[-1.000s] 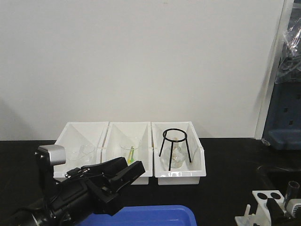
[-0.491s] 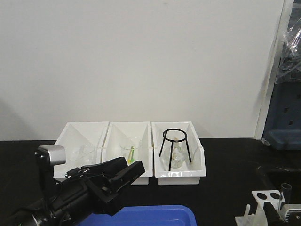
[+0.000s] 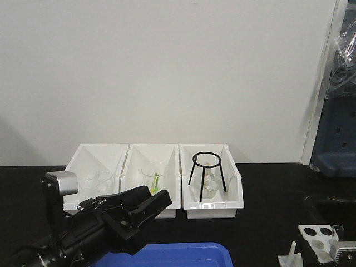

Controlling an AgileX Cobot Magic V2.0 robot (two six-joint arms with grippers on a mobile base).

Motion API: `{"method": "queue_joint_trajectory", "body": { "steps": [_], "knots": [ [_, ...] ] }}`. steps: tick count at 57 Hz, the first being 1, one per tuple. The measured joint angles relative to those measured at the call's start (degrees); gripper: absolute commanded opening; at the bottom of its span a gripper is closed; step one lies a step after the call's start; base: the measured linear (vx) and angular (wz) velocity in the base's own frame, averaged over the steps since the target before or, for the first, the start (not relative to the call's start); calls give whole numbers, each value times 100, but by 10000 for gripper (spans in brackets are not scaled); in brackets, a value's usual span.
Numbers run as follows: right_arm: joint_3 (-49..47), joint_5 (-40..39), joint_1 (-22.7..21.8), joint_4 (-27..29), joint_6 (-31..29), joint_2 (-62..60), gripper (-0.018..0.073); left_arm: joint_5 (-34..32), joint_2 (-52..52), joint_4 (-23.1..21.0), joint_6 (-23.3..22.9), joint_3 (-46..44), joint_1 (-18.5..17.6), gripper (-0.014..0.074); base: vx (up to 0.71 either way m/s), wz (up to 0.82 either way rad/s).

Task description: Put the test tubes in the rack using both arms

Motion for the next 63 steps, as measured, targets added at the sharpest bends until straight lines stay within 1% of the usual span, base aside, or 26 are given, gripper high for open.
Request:
{"method": "queue_joint_trajectory", "body": {
  "steps": [8,15,18,22,25,29,35,39,44,46,47,49,50,52,56,63],
  "knots": [
    [18,726,0,0,-7,-662,582,0,0,0,0,0,0,491,0,0],
    [23,1350,0,4,-14,-1782,565,0,0,0,0,0,0,491,0,0],
    [-53,1864,0,12,-14,-2396,556,0,0,0,0,0,0,491,0,0],
    [-277,2923,0,18,-14,-3212,550,0,0,0,35,0,0,491,0,0],
    [-563,3927,0,18,-21,-3934,550,0,0,-17,216,0,0,491,0,0],
    [-887,4949,0,18,-27,-4666,550,6,-22,-150,481,0,0,491,0,0],
    [-1200,6084,0,18,-118,-5563,550,160,-302,-547,960,0,0,491,0,0],
    [-1263,6645,0,13,-248,-6056,550,407,-672,-912,1483,0,0,491,0,0],
    [-1268,7182,0,13,-385,-6492,550,996,-1321,-1344,2340,0,0,491,0,0],
    [-1268,7370,0,13,-449,-6656,550,1341,-1597,-1526,2722,0,0,491,0,0],
    [-1268,7417,0,7,-477,-6705,550,1467,-1711,-1583,2840,0,0,491,0,0],
    [-1268,7512,0,2,-531,-6837,550,1848,-2060,-1735,3156,0,0,491,0,0],
    [-1268,7580,0,2,-551,-6931,550,2242,-2413,-1835,3380,0,0,491,0,0],
    [-1268,7595,0,2,-565,-7010,550,2573,-2697,-1924,3560,0,0,491,0,0],
    [-1268,7600,0,2,-587,-7128,550,3213,-3235,-2057,3767,0,0,491,0,0],
    [-1268,7602,0,7,-605,-7198,550,4257,-4030,-2110,3876,0,0,491,0,0]
  ]
}}
